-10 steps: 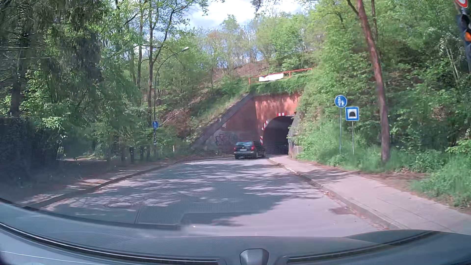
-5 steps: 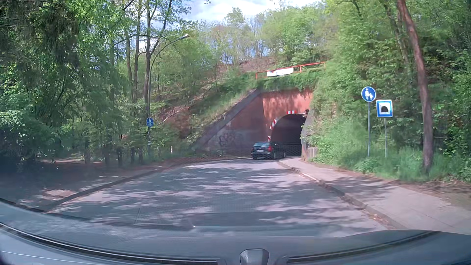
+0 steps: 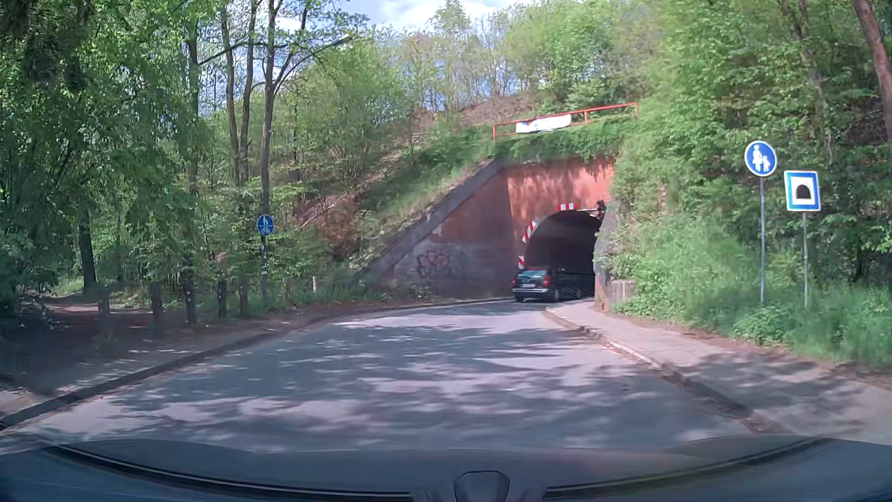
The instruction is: Follow the waypoints while adhering to traffic rules and regulations
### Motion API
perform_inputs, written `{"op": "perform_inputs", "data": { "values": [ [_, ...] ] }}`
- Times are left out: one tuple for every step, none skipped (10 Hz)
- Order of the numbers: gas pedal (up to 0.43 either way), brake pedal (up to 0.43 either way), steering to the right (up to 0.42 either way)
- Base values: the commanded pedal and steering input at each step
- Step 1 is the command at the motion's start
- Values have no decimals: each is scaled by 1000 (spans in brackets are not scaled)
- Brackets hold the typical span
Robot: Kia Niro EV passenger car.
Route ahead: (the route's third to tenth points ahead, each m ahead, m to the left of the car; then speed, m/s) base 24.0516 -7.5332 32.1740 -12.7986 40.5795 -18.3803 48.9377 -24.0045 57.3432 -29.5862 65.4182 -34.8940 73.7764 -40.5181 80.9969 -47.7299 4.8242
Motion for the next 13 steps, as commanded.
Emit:
{"op": "perform_inputs", "data": {
  "values": [
    [67, 0, -5],
    [79, 0, -4],
    [87, 0, -3],
    [130, 0, -1],
    [157, 0, 0],
    [157, 0, 1],
    [157, 0, 4],
    [157, 0, 8],
    [157, 0, 8],
    [157, 0, 7],
    [118, 0, 6],
    [98, 0, 6],
    [79, 0, 6]
  ]
}}
